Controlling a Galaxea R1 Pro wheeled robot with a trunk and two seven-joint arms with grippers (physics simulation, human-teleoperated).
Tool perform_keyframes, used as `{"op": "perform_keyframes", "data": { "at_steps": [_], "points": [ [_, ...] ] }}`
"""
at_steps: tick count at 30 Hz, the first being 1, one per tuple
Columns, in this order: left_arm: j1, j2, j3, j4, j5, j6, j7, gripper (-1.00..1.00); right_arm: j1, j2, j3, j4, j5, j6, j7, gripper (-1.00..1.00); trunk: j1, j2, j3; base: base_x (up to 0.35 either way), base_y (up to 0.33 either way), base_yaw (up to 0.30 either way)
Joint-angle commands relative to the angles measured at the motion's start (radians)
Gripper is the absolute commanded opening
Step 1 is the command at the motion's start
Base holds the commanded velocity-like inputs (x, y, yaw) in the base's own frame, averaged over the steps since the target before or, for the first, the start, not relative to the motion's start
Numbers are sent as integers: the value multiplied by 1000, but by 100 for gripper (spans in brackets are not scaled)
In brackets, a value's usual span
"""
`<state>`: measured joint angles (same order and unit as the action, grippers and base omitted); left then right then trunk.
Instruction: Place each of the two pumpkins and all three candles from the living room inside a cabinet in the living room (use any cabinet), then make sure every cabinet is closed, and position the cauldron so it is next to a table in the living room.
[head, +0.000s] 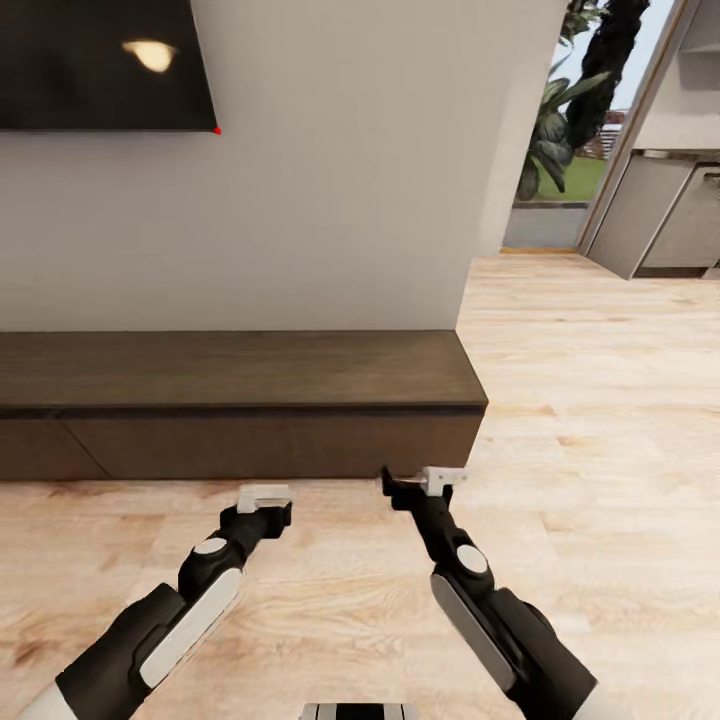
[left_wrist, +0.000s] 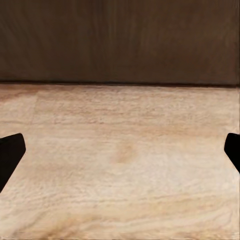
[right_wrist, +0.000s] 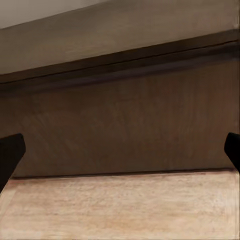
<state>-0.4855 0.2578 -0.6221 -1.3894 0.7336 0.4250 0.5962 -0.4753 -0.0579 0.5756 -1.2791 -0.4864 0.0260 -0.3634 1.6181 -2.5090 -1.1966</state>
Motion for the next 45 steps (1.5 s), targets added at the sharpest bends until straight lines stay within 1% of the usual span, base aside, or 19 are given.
{"op": "perform_keyframes", "data": {
  "at_steps": [1,4,5,6,7,9,10,12,13,14,16,18,22,25,30,33,38,42,45],
  "points": [
    [1,5,11,-18,28,25,9,100,3,-15,-3,-30,-13,22,-9,100,0,0,-1,-8,0,0],
    [5,14,107,-65,135,165,9,100,50,-83,-27,-160,-57,127,-12,100,0,0,-1,-3,0,0],
    [6,15,145,-76,165,225,8,100,67,-109,-50,-198,-77,167,-13,100,0,0,-1,-1,0,0],
    [6,15,167,-83,177,260,8,100,74,-124,-69,-213,-95,192,-13,100,0,0,-1,0,0,0],
    [7,15,197,-89,189,306,8,100,80,-141,-94,-223,-131,232,-14,100,0,0,-1,0,0,0],
    [7,15,256,-94,210,378,8,100,84,-154,-114,-231,-188,292,-14,100,-1,0,7,0,0,0],
    [7,15,304,-96,234,431,7,100,85,-156,-120,-234,-224,326,-14,100,-1,0,11,0,0,0],
    [7,12,369,-96,284,503,7,100,85,-157,-125,-233,-268,367,-14,100,-2,1,18,0,0,0],
    [7,11,396,-96,314,526,7,100,85,-158,-126,-232,-286,384,-14,100,-3,1,22,0,0,0],
    [7,13,422,-96,356,546,7,100,86,-158,-127,-230,-308,402,-13,100,-3,1,26,0,0,0],
    [7,17,442,-94,398,561,8,100,86,-157,-128,-224,-348,417,-12,100,-4,2,34,0,0,0],
    [7,18,449,-93,411,564,8,100,86,-157,-129,-223,-368,421,-11,100,-5,2,42,0,0,0],
    [7,18,453,-87,417,567,9,100,86,-155,-129,-216,-380,430,-12,100,-7,3,57,0,0,0],
    [7,18,454,-84,418,567,10,100,86,-154,-130,-218,-381,491,-13,100,-8,4,69,0,0,0],
    [7,14,456,-81,418,567,10,100,86,-154,-131,-216,-390,554,-14,100,-10,5,88,0,0,0],
    [7,13,455,-80,418,566,10,100,86,-148,-129,-212,-381,556,-16,100,-12,6,100,0,0,0],
    [7,11,451,-78,416,566,11,100,86,-156,-126,-197,-377,552,-17,100,-14,7,119,0,0,0],
    [7,11,454,-32,413,566,21,100,86,-158,-126,-120,-386,549,-12,100,-16,8,134,0,0,0],
    [7,10,452,-3,411,564,34,100,86,-159,-126,-92,-390,554,-10,100,-17,9,146,0,0,0]
  ]
}}
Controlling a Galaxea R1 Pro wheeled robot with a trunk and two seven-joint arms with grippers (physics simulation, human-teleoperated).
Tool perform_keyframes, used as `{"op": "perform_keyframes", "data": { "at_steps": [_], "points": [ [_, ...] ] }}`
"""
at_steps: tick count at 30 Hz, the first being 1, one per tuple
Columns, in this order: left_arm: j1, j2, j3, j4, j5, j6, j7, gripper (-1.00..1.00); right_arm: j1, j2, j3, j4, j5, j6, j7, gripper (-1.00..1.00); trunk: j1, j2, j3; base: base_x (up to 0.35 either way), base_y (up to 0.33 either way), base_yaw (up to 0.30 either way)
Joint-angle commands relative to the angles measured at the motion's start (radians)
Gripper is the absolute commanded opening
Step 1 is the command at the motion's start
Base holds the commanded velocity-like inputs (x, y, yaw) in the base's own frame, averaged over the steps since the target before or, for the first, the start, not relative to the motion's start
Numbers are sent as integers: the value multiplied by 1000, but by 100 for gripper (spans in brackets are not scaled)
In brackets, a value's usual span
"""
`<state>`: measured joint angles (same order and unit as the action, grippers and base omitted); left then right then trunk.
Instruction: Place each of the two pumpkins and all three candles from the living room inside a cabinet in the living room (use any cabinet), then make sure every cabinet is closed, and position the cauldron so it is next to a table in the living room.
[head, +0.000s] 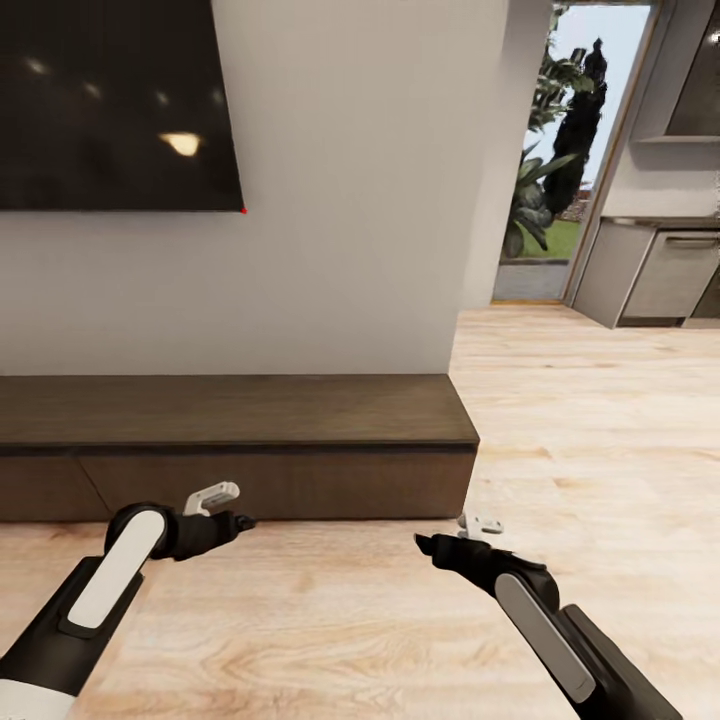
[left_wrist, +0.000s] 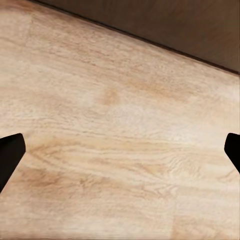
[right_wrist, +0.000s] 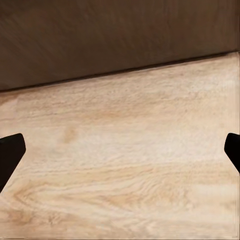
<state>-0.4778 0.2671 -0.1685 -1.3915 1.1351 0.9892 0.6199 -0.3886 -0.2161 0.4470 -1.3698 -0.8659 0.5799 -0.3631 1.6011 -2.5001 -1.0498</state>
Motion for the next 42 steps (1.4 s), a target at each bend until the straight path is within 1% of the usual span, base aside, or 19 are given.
{"op": "perform_keyframes", "data": {
  "at_steps": [1,2,6,8,9,11,13,14,16,18,22,24,27,30,32,37,41,42],
  "points": [
    [-1,0,-4,7,10,-1,16,100,-1,-1,2,7,-11,5,-10,100,-1,0,3,0,0,0],
    [0,0,-6,19,9,-1,21,100,-1,-1,2,19,-12,8,-10,100,-1,0,7,0,0,0],
    [1,0,-10,104,2,-5,27,100,-1,-2,3,106,-13,8,-9,100,-16,28,19,0,0,0],
    [6,1,-10,156,-14,-18,23,100,-1,-2,3,163,-13,0,-9,100,-24,42,25,0,0,0],
    [11,1,-11,180,-30,-32,22,100,-1,-2,3,196,-13,-4,-8,100,-28,49,27,0,0,0],
    [19,3,-13,232,-83,-83,16,100,-1,-2,3,271,-11,-16,-6,100,-36,63,32,0,0,0],
    [29,2,-17,275,-151,-152,5,100,-1,-2,4,336,-10,-65,-5,100,-43,77,36,0,0,0],
    [36,0,-25,297,-184,-186,-6,100,-1,-1,4,360,-8,-99,-5,100,-47,84,38,0,0,0],
    [49,-1,-59,347,-235,-252,-45,100,-1,-1,5,396,-4,-159,-6,100,-55,98,41,0,0,0],
    [56,-2,-98,398,-260,-319,-100,100,-1,0,5,426,-1,-196,-6,100,-62,112,44,0,0,0],
    [60,-6,-178,544,-277,-455,-201,100,-1,3,7,479,1,-221,-6,100,-78,140,50,0,0,0],
    [60,-7,-197,595,-279,-495,-237,100,-1,5,8,502,3,-228,-5,100,-85,154,53,0,0,0],
    [61,-9,-207,630,-278,-519,-270,100,-1,6,13,545,6,-268,-5,100,-97,175,57,0,0,0],
    [61,-24,-210,638,-282,-532,-277,100,-1,8,17,579,9,-294,-5,100,-108,196,62,0,0,0],
    [61,-31,-211,640,-282,-537,-278,100,-1,7,17,589,10,-301,-5,100,-116,210,65,0,0,0],
    [61,-33,-212,647,-278,-539,-279,100,-1,3,18,594,11,-310,-5,100,-135,245,78,0,0,0],
    [61,-42,-212,692,-280,-540,-279,100,-1,3,18,595,11,-320,-5,100,-151,273,90,0,0,0],
    [61,-50,-212,700,-282,-540,-279,100,-1,3,18,595,11,-321,-5,100,-154,280,93,0,0,0]
  ]
}}
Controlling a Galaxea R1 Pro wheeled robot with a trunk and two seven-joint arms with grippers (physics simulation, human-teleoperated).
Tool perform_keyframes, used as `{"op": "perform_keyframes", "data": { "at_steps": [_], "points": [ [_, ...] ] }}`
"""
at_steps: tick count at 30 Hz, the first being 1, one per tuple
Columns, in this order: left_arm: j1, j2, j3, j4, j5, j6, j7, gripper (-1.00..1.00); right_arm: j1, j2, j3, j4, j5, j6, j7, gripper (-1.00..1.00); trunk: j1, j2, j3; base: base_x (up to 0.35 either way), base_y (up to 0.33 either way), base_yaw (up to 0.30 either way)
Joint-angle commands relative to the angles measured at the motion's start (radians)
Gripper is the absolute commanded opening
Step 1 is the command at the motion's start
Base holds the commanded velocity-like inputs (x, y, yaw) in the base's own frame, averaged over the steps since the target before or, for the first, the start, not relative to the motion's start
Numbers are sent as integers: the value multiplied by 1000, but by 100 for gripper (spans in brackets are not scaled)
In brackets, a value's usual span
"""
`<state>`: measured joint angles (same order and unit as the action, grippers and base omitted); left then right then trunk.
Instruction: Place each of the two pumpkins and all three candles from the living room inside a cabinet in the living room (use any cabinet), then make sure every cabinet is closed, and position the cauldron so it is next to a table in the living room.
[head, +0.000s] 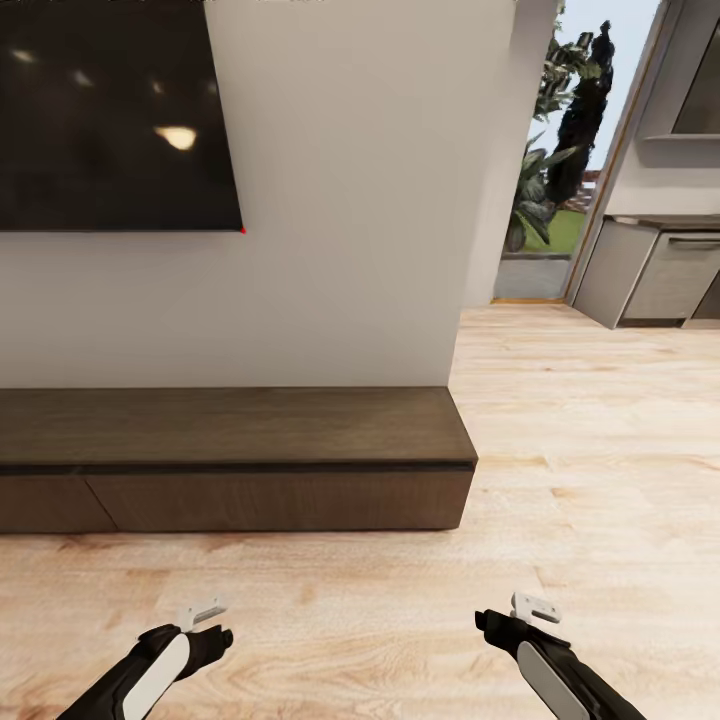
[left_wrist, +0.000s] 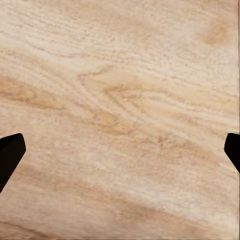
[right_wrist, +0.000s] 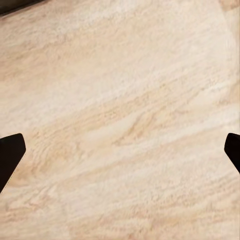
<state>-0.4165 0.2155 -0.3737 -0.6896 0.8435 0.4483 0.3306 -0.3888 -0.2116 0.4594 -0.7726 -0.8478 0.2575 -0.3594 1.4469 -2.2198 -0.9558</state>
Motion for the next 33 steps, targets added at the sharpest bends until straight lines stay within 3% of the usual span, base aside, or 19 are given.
{"op": "perform_keyframes", "data": {
  "at_steps": [1,6,33],
  "points": [
    [-1,-9,-6,3,9,0,10,100,-1,-1,5,-2,-7,1,-9,100,-4,7,2,0,0,0],
    [-1,-30,-8,11,10,-38,10,100,-1,-1,5,-2,-7,0,-9,100,-23,42,18,0,0,0],
    [-1,-36,-6,57,10,-48,10,100,-1,3,7,22,-10,-3,-9,100,-127,231,102,0,0,0]
  ]
}}
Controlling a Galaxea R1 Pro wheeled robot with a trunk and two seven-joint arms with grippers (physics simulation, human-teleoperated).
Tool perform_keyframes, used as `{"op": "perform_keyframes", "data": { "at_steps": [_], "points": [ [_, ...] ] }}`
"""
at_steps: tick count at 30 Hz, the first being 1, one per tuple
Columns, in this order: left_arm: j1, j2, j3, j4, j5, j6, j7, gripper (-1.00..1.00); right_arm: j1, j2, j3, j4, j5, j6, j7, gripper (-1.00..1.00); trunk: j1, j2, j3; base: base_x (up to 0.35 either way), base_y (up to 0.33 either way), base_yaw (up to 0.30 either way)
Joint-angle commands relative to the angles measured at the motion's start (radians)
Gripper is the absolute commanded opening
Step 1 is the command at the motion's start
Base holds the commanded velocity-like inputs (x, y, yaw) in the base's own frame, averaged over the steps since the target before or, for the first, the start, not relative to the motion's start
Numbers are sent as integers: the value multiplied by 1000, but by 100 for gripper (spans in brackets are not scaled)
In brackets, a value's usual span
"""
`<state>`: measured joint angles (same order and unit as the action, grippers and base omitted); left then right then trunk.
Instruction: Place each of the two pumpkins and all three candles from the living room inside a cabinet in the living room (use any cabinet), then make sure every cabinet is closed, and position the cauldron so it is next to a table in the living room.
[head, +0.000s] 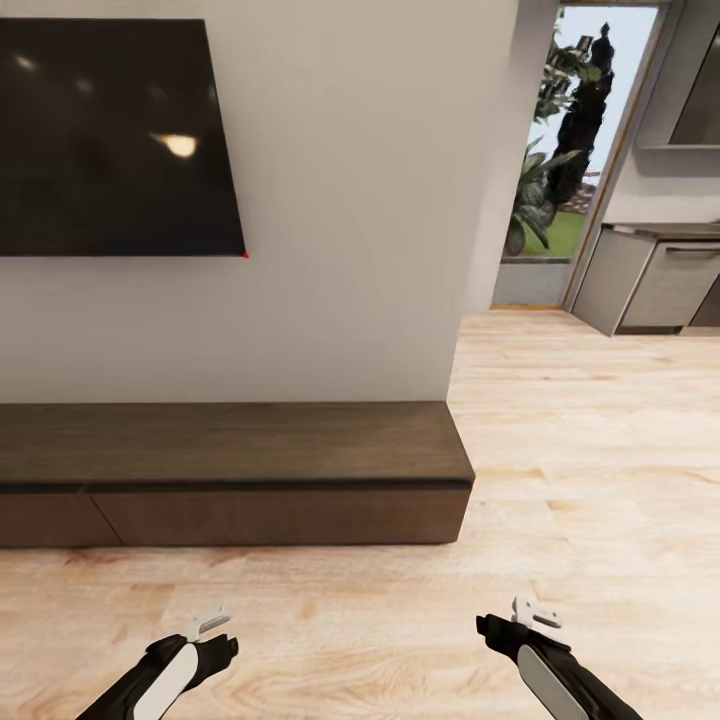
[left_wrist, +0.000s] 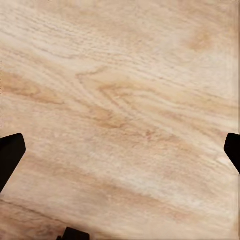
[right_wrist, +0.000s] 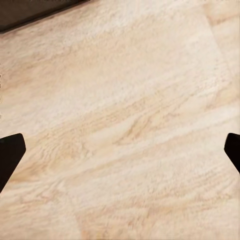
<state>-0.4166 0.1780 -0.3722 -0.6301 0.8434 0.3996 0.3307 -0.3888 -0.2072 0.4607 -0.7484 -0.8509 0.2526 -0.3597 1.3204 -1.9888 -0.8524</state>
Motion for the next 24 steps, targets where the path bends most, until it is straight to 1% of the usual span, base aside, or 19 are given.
{"op": "perform_keyframes", "data": {
  "at_steps": [1,5,9,11,24],
  "points": [
    [-1,1,-8,-2,11,1,10,100,-1,-1,6,-1,-7,2,-8,100,-4,7,2,0,0,0],
    [-1,0,-8,1,11,1,10,100,-1,-1,6,17,-6,-4,-9,100,-19,35,15,0,0,0],
    [-1,-1,-8,3,12,-10,10,100,-1,-1,6,53,-5,-57,-9,100,-35,63,27,0,0,0],
    [-1,-1,-8,3,13,-22,10,100,-1,-1,6,57,-5,-68,-8,100,-42,77,34,0,0,0],
    [-1,-2,-9,47,12,-40,10,100,-1,-3,6,75,-4,-78,-9,100,-92,168,74,0,0,0]
  ]
}}
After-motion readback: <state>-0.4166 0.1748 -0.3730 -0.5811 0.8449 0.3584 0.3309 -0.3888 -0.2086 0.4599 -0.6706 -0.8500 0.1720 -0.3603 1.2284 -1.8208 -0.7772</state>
